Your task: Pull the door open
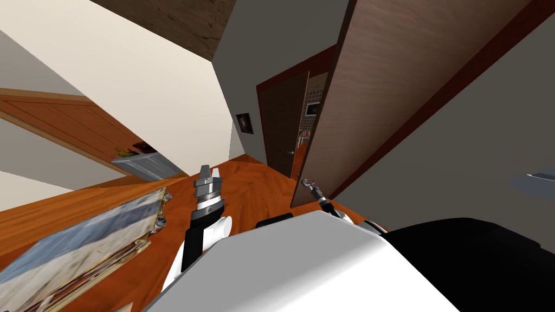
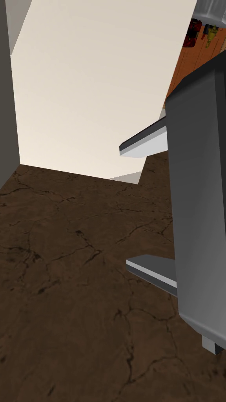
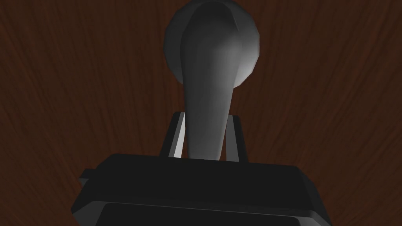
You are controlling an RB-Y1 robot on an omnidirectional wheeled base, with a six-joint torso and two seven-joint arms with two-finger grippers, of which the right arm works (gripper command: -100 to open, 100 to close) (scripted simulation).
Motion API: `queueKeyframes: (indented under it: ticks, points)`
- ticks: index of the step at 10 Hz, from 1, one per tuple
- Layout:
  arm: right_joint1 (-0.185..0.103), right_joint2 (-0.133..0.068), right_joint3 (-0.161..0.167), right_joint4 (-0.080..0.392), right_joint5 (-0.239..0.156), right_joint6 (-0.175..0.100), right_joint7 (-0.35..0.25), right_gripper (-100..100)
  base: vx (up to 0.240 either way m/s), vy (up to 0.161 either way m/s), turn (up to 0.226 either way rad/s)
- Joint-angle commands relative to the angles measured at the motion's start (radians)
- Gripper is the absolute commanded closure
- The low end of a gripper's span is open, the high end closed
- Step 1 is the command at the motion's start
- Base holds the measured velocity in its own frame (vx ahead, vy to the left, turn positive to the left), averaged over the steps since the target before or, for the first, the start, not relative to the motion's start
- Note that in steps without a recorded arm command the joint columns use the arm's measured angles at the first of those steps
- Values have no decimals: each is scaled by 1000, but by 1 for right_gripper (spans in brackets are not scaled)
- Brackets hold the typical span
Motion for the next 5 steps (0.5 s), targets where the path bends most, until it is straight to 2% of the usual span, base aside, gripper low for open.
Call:
queueKeyframes:
  ticks: [1,2,3,4,5]
  points:
    - [21,5,6,-34,3,9,-1,100,-49,-11,-38]
    - [41,-10,11,-25,3,-26,-15,100,-94,-31,180]
    - [41,-10,11,-25,3,-26,-15,100,-110,-44,118]
    - [58,-22,14,-17,2,-55,-28,100,-169,-67,156]
    - [36,-20,7,-4,-1,-41,-20,100,-85,-40,40]
